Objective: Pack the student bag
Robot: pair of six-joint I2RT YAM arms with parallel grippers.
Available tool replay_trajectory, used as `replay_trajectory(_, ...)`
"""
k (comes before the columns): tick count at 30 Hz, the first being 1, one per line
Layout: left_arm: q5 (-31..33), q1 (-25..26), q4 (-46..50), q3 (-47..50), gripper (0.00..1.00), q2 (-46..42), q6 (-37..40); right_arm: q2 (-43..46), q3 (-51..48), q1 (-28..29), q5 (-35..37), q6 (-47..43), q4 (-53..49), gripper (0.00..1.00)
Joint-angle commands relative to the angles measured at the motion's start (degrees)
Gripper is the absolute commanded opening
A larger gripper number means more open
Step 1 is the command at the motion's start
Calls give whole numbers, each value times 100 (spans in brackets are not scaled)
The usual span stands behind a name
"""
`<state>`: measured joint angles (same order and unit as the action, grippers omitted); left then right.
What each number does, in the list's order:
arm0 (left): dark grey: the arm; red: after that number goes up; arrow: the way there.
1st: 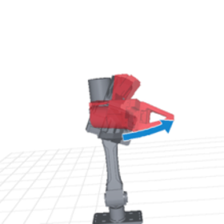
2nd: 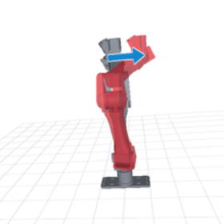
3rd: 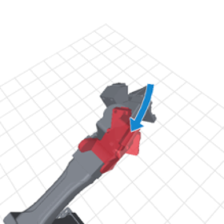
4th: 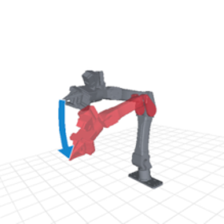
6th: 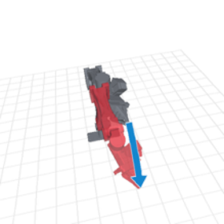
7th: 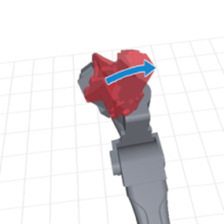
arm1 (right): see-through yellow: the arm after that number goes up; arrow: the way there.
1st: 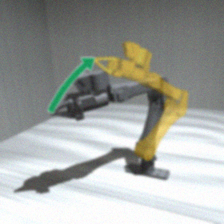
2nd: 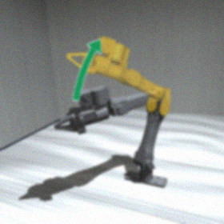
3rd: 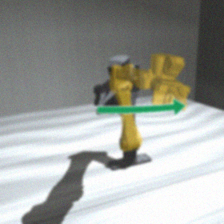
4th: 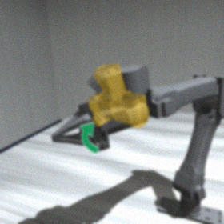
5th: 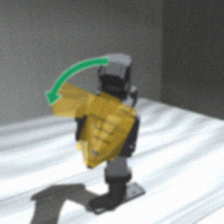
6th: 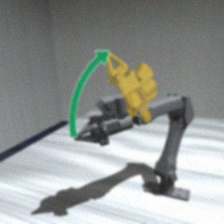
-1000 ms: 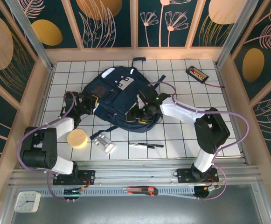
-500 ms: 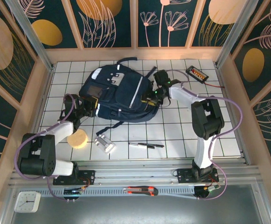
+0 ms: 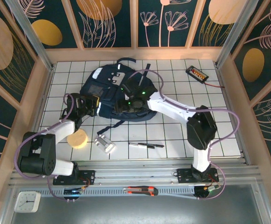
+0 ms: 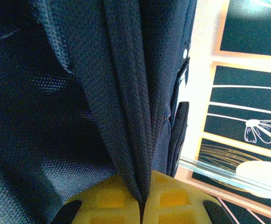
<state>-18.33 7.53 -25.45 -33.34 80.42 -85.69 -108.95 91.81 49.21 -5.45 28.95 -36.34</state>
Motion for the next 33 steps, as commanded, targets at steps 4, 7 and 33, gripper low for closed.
replay_trajectory(4,-264,108,-406,-200,0,-102,-194,-812,730,45,615,393,-472,69)
replay_trajectory(7,-250,108,-397,-173,0,-155,-204,-1075,922,38,615,427,-553,68)
replay_trajectory(33,-220,108,-577,-129,0,-86,-285,-1287,1133,256,667,212,-863,12)
